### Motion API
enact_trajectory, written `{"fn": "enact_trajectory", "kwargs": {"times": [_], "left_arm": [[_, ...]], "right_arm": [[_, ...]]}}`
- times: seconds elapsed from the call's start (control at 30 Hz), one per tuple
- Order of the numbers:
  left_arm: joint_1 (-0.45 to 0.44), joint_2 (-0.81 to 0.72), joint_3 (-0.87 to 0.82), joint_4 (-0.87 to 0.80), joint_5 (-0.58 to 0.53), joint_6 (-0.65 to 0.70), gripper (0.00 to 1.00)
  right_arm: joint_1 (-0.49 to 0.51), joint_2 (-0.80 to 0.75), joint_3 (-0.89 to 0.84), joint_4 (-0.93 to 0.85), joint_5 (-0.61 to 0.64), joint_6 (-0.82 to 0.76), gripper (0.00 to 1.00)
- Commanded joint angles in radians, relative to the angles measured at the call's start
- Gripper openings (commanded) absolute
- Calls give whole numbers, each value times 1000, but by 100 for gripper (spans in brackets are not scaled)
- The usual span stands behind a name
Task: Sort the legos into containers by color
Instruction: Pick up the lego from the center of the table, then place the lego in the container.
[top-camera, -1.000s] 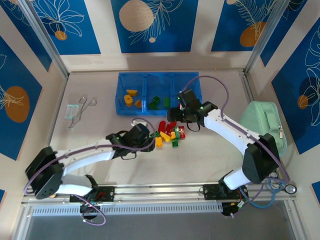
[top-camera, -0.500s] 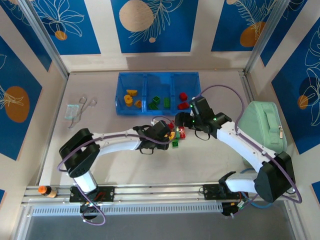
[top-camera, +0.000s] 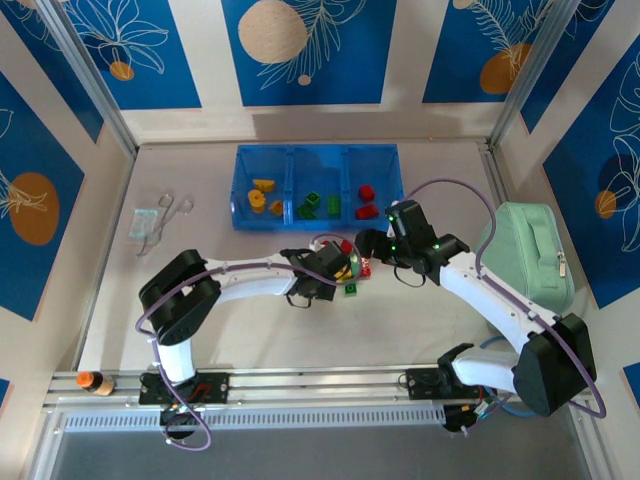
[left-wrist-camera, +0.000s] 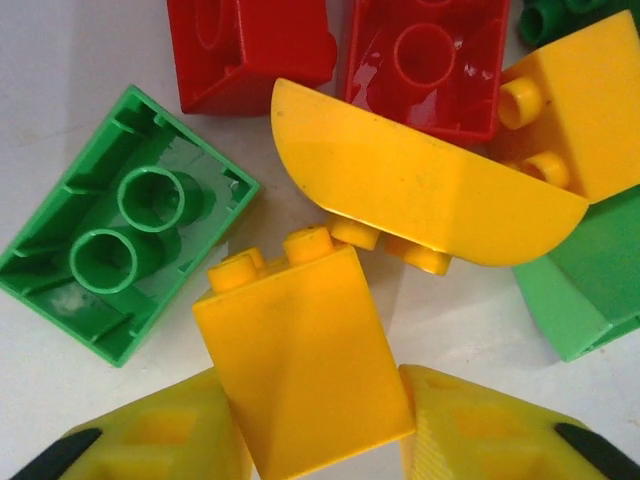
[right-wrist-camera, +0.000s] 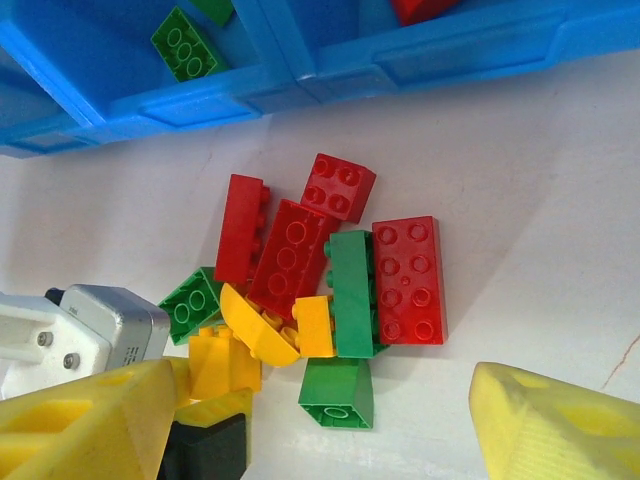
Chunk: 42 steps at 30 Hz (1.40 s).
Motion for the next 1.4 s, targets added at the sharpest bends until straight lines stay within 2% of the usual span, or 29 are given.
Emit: {"fn": "enact_trajectory", "kwargs": {"times": [0.0, 0.3, 0.47, 0.67, 0.9, 1.03, 1.37], "left_arm": [[-29, -2, 47, -74, -56, 26, 35], [-49, -63, 42, -104, -85, 28, 32], [-48, -138, -15, -55, -109, 42, 31], [-10, -235, -30, -83, -157, 82, 30], [180, -386, -71, -73, -120, 129, 30], [321, -421, -83, -20, -32, 167, 30], [540, -206, 144, -30, 88, 262, 30]], "right_arm": [[-8, -19, -17, 21, -24, 20, 77], [-9, -8, -27, 33, -30, 25, 77], [-11, -18, -38, 34, -13, 31, 77], [-13, -31, -50, 32, -11, 33, 77], [-15, -55, -74, 31, -13, 37, 77], [-14, -69, -89, 31, -18, 43, 77], [2, -104, -102, 4, -13, 45, 76]]}}
